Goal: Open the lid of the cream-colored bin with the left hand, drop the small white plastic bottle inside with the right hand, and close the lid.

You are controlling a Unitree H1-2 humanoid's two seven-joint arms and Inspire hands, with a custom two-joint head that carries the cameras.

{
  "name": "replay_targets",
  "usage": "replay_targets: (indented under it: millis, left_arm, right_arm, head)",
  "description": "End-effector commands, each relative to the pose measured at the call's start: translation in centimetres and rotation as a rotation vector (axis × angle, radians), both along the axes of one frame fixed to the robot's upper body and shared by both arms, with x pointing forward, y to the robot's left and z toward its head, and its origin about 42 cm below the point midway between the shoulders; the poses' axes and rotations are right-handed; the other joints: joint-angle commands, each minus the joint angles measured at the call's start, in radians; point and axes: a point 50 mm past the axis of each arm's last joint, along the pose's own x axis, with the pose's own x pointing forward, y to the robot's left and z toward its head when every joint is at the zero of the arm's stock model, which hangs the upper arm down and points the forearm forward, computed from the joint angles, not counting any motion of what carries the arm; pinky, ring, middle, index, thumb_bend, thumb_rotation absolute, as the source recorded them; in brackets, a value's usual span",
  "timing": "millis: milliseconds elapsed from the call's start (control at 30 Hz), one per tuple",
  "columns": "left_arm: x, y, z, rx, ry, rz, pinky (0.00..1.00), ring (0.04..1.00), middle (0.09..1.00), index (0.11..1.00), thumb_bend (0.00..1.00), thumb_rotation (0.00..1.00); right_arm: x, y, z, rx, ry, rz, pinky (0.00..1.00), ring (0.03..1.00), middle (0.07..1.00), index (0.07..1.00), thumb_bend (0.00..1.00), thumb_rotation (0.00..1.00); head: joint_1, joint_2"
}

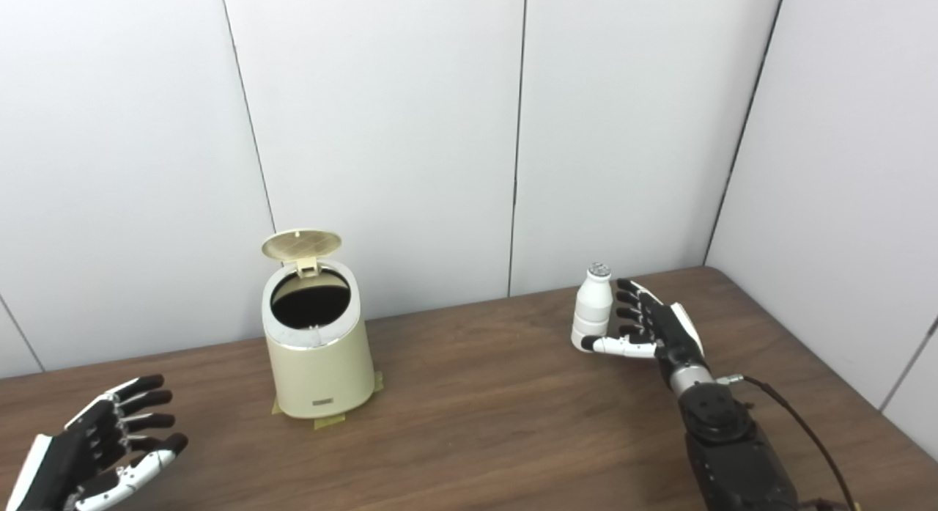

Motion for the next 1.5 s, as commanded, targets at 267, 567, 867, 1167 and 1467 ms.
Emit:
replay_targets:
  millis: [267, 567, 867, 1167, 1467]
  left_arm:
    - [0.6, 0.0, 1.9, 0.005, -0.066, -0.019, 0.55, 0.67, 0.751, 0.788, 0.59, 0.0]
    - [0.6, 0.2, 1.9, 0.017, -0.067, -0.016, 0.54, 0.664, 0.747, 0.786, 0.59, 0.0]
    - [0.6, 0.2, 2.0, 0.018, -0.065, -0.017, 0.52, 0.652, 0.745, 0.784, 0.59, 0.0]
    - [0.7, 0.1, 2.0, 0.018, -0.068, -0.02, 0.5, 0.638, 0.74, 0.779, 0.57, 0.0]
    - [1.1, -0.4, 1.5, 0.021, -0.069, -0.037, 0.51, 0.632, 0.744, 0.778, 0.59, 0.0]
  right_arm:
    - [1.5, 1.0, 4.2, -0.026, -0.1, 0.046, 0.77, 0.816, 0.87, 0.876, 0.81, 0.1]
    - [1.9, 1.5, 4.3, 0.012, -0.131, 0.039, 0.7, 0.764, 0.847, 0.857, 0.82, 0.03]
    - [2.1, 1.9, 4.1, -0.192, -0.237, -0.21, 0.34, 0.369, 0.487, 0.553, 0.51, 0.0]
    - [1.9, 2.1, 4.7, -0.207, -0.321, -0.212, 0.33, 0.367, 0.475, 0.553, 0.51, 0.0]
    - [1.2, 6.8, 9.4, -0.281, -0.564, -0.008, 0.33, 0.38, 0.493, 0.539, 0.51, 0.0]
  head:
    - [0.001, 0.002]
    - [0.003, 0.011]
    - [0.004, 0.015]
    - [0.013, 0.018]
    - [0.041, 0.01]
